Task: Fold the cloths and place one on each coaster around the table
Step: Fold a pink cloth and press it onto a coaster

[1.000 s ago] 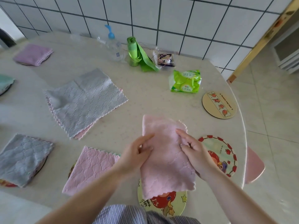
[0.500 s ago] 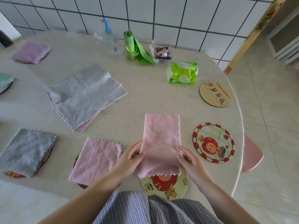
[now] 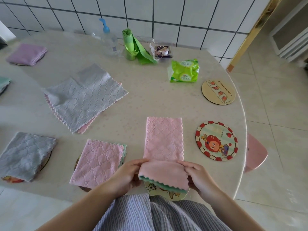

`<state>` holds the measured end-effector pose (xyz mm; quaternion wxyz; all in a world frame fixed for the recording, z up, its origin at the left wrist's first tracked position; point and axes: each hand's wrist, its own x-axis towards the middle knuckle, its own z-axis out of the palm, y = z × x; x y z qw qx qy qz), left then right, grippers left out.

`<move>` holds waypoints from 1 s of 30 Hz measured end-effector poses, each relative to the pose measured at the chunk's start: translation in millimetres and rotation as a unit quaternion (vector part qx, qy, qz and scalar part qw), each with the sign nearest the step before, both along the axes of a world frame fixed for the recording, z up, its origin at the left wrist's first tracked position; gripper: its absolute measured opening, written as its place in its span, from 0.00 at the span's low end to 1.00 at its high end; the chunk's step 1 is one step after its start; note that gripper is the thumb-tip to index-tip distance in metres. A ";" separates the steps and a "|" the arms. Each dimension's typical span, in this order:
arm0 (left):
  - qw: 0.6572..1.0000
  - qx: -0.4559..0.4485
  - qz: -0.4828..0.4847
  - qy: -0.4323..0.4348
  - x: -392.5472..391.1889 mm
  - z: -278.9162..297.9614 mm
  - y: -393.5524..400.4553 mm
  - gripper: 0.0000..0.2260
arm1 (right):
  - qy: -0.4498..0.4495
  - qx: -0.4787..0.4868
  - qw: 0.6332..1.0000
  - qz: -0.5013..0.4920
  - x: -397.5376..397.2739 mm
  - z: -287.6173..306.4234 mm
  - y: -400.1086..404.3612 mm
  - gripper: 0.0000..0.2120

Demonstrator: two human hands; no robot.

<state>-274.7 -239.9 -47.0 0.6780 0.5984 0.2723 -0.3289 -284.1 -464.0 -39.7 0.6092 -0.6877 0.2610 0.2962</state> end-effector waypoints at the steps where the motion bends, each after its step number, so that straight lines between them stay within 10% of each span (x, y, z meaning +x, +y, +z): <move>1: 1.000 0.005 -0.004 0.020 2.1 -1.1 0.5 0.16 | 0.018 0.026 0.999 -0.016 1.1 0.6 -1.4 0.17; 24: 0.971 0.180 -0.146 -0.057 115.0 -24.5 -6.3 0.15 | 0.000 -0.098 0.995 -0.032 103.3 -21.8 -6.6 0.12; 30: 0.923 0.282 -0.170 -0.200 120.3 -38.0 3.2 0.07 | -0.129 -0.229 0.963 0.057 108.1 -21.7 -4.0 0.10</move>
